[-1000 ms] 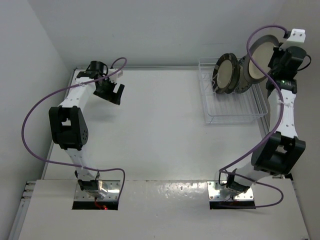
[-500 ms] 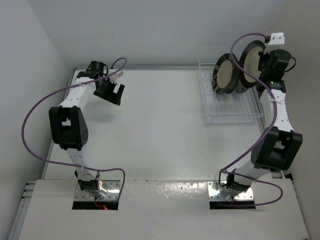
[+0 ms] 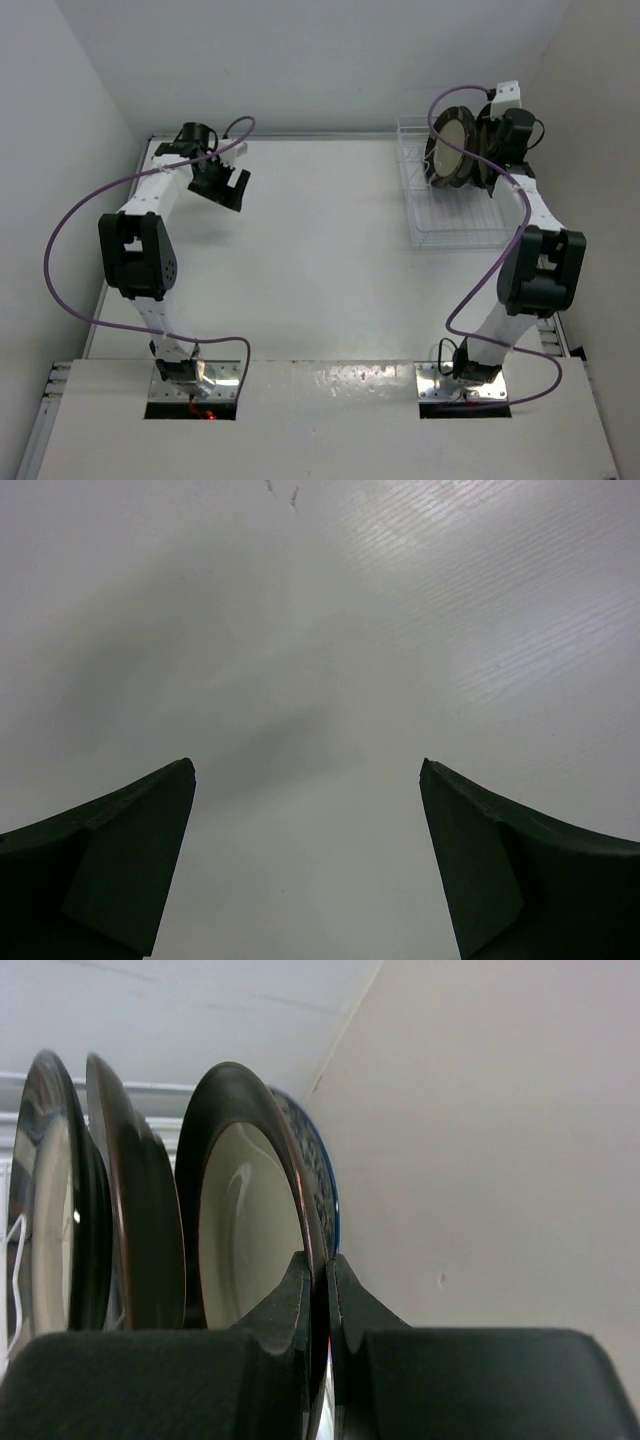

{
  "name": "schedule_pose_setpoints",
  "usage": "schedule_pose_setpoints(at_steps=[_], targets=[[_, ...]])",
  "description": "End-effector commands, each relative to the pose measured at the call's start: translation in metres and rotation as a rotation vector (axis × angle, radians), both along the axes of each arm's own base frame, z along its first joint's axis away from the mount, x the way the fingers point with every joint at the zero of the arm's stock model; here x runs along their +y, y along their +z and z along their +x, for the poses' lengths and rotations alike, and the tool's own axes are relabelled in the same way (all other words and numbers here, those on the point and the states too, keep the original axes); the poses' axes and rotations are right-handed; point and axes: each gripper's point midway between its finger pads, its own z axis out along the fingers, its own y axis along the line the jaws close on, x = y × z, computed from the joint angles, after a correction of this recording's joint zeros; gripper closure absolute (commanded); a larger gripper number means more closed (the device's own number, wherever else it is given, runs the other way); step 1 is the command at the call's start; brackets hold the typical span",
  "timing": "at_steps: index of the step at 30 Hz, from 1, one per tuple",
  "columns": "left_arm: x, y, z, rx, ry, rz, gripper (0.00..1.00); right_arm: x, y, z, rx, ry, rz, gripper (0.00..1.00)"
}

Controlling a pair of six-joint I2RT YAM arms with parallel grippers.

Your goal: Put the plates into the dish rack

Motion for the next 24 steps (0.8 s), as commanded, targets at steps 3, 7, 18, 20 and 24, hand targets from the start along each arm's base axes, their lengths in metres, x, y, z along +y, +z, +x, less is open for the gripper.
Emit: schedule_pose_setpoints(at_steps=[3, 7, 18, 20, 24], targets=[[-0.007, 0.014, 0.002, -0.028, -0.021, 0.008, 0.00, -0.004, 0.115, 0.011, -0.369, -0.080, -0.120, 1.00], [-0.005, 0.010, 0.002, -0.019, -0.017, 0.017, 0.00, 0.001, 0.116, 0.011, -0.377, -0.095, -0.154, 1.00], [-0.003, 0.002, 0.003, -0.003, -0.021, 0.029, 0.00, 0.016, 0.049, 0.011, -0.343, -0.072, -0.044, 1.00], [-0.003, 0.002, 0.003, -0.003, -0.021, 0.029, 0.00, 0.015, 0.034, 0.015, -0.321, -0.080, -0.033, 1.00], [-0.003, 0.005, 0.005, -0.012, -0.021, 0.029, 0.00, 0.012, 0.020, 0.018, -0.321, -0.105, -0.017, 1.00]])
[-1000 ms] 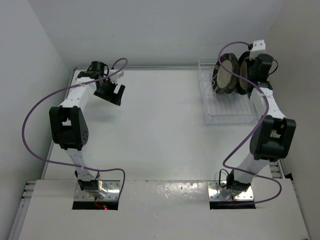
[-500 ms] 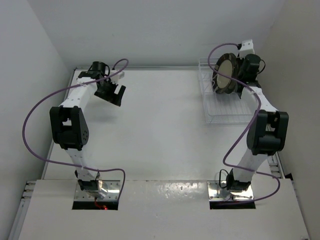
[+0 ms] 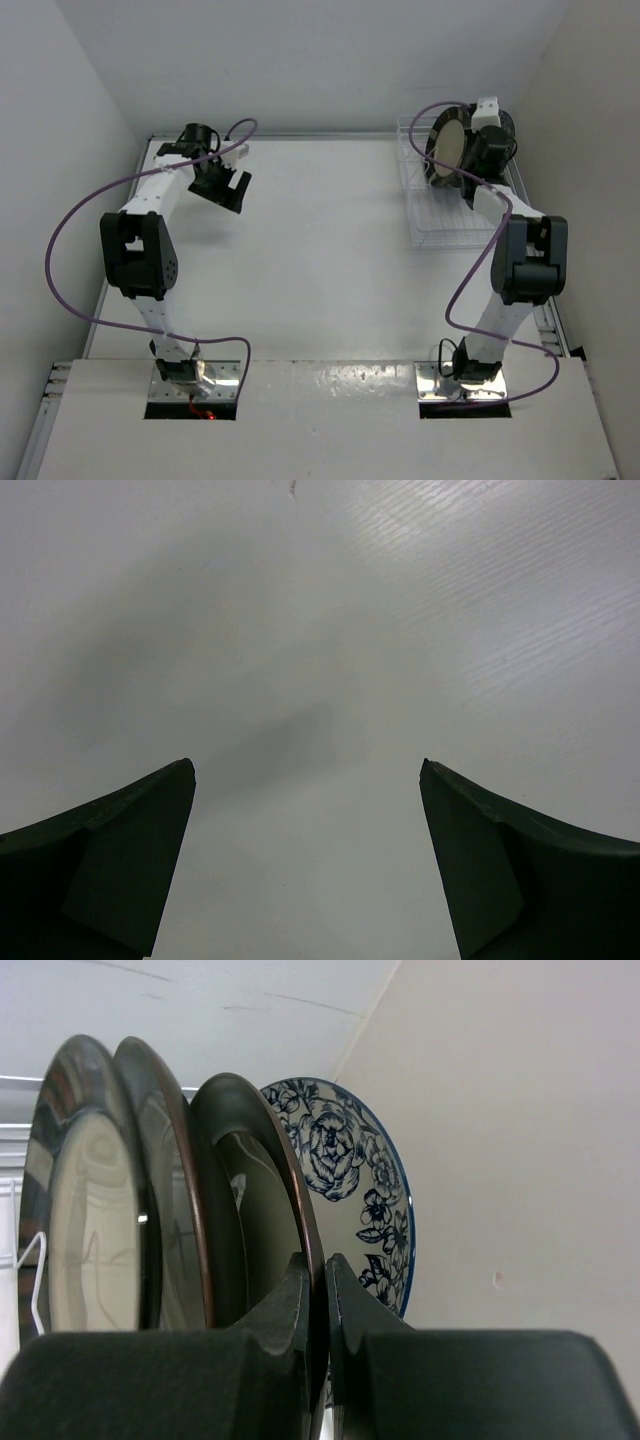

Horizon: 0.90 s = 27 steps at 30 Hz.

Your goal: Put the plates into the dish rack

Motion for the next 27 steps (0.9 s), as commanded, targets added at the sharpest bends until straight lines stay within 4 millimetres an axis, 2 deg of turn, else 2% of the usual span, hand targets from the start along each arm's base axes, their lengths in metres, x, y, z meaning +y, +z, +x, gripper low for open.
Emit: schedule_pose_setpoints(at_steps=[1, 5, 9, 10, 13, 17, 22, 23, 25, 26, 27], targets=[[-0.003, 0.009, 0.008, -0.027, -0.019, 0.007, 0.00, -0.009, 0.062, 0.004, -0.256, -0.063, 0.016, 1.00], [-0.002, 0.008, 0.008, -0.029, -0.022, 0.019, 0.00, -0.010, 0.065, 0.003, -0.272, -0.065, 0.036, 0.94], [-0.002, 0.008, 0.008, -0.029, -0.022, 0.019, 0.00, -0.011, 0.076, 0.001, -0.291, -0.071, 0.028, 0.63], [-0.003, 0.009, 0.008, -0.029, -0.027, 0.011, 0.00, -0.014, 0.080, 0.000, -0.298, -0.080, 0.022, 0.61], [-0.003, 0.009, 0.008, -0.029, -0.027, 0.011, 0.00, -0.017, 0.095, -0.005, -0.311, -0.094, 0.004, 0.56], [-0.005, 0.009, 0.008, -0.029, -0.031, 0.003, 0.00, -0.018, 0.112, -0.012, -0.340, -0.100, 0.003, 0.56], [-0.006, 0.009, 0.007, -0.029, -0.035, -0.006, 0.00, -0.021, 0.139, -0.031, -0.390, -0.108, 0.032, 0.54], [-0.006, 0.009, 0.007, -0.029, -0.035, -0.006, 0.00, -0.021, 0.146, -0.034, -0.423, -0.100, 0.080, 0.50], [-0.012, 0.009, 0.007, -0.028, -0.048, -0.014, 0.00, -0.014, 0.144, -0.029, -0.380, -0.006, 0.163, 0.44], [-0.012, 0.009, 0.007, -0.028, -0.048, -0.014, 0.00, -0.017, 0.131, -0.031, -0.332, 0.004, 0.252, 0.40], [-0.012, 0.008, 0.005, -0.019, -0.048, -0.014, 0.00, -0.018, 0.140, -0.029, -0.302, 0.021, 0.289, 0.38]])
